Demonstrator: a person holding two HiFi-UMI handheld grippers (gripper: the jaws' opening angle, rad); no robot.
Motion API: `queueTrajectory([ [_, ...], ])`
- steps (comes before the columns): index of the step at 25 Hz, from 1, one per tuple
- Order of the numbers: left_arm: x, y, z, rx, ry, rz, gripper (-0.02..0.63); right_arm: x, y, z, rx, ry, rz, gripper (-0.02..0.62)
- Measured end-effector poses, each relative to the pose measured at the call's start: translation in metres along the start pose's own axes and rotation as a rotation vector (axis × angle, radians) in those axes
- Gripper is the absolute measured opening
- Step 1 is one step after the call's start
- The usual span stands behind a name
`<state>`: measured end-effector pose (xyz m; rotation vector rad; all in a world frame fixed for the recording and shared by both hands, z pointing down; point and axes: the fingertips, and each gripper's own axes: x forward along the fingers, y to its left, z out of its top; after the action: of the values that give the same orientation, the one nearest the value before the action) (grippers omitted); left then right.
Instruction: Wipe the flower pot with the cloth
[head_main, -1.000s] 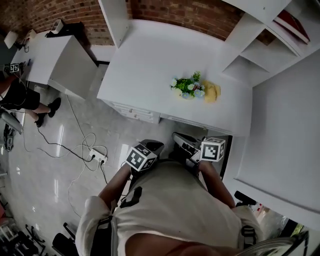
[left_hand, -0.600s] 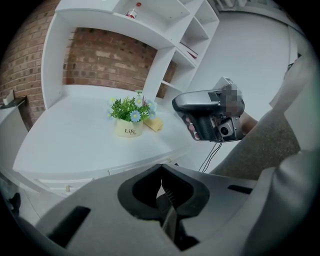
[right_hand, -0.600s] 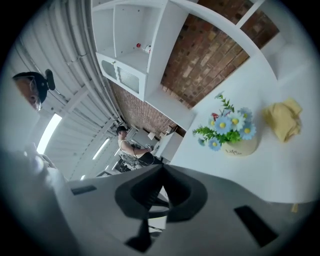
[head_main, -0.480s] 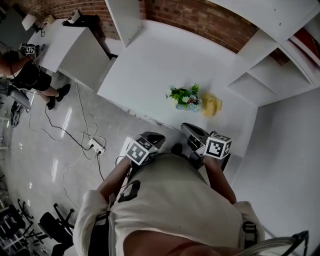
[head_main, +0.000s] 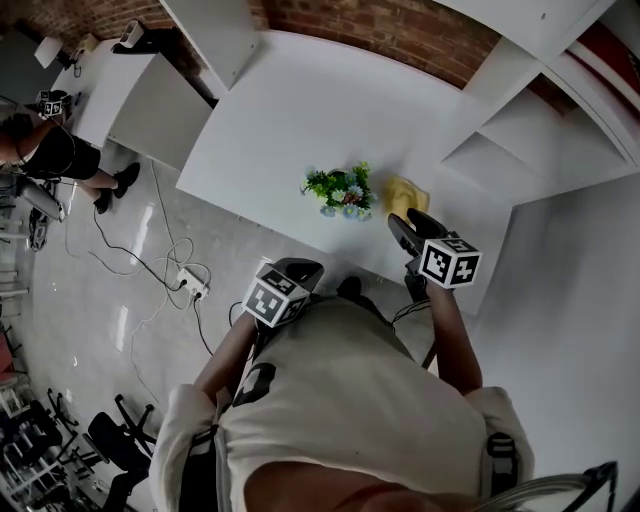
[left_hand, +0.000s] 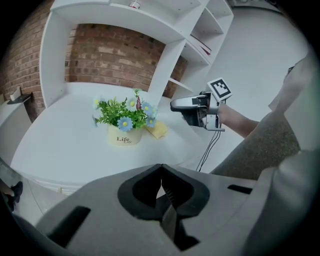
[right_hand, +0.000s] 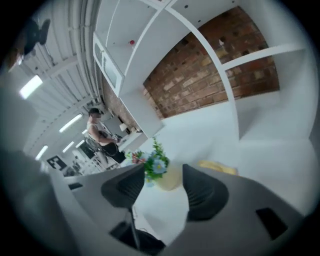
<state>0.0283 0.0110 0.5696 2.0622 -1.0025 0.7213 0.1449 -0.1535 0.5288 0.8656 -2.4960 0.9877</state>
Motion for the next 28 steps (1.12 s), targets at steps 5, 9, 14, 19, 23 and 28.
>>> queueTrajectory([
  [5,0.002,0.008,-0.002,-0.028,-0.009,0.011,0.021,0.019,-0.074,-0.019,-0.108,0.122,-0.186,0.296],
  [9,-0.001,0.019,-0.003,-0.027,-0.03,-0.012,0.021,0.039,-0.118,-0.062,-0.104,0.268,-0.315,0.299],
  [14,-0.019,0.044,0.001,0.02,-0.044,-0.023,0.021,0.049,-0.125,-0.094,-0.046,0.315,-0.361,0.093],
  [19,-0.026,0.067,0.0,0.095,-0.032,-0.037,0.021,0.049,-0.113,-0.091,0.03,0.276,-0.393,0.063],
  [23,-0.021,0.079,0.007,0.16,-0.042,-0.053,0.021,0.046,-0.084,-0.072,0.104,0.185,-0.349,0.061],
  [28,-0.005,0.108,0.032,0.354,-0.074,0.034,0.025,0.05,-0.028,-0.035,0.146,0.058,-0.241,0.061],
])
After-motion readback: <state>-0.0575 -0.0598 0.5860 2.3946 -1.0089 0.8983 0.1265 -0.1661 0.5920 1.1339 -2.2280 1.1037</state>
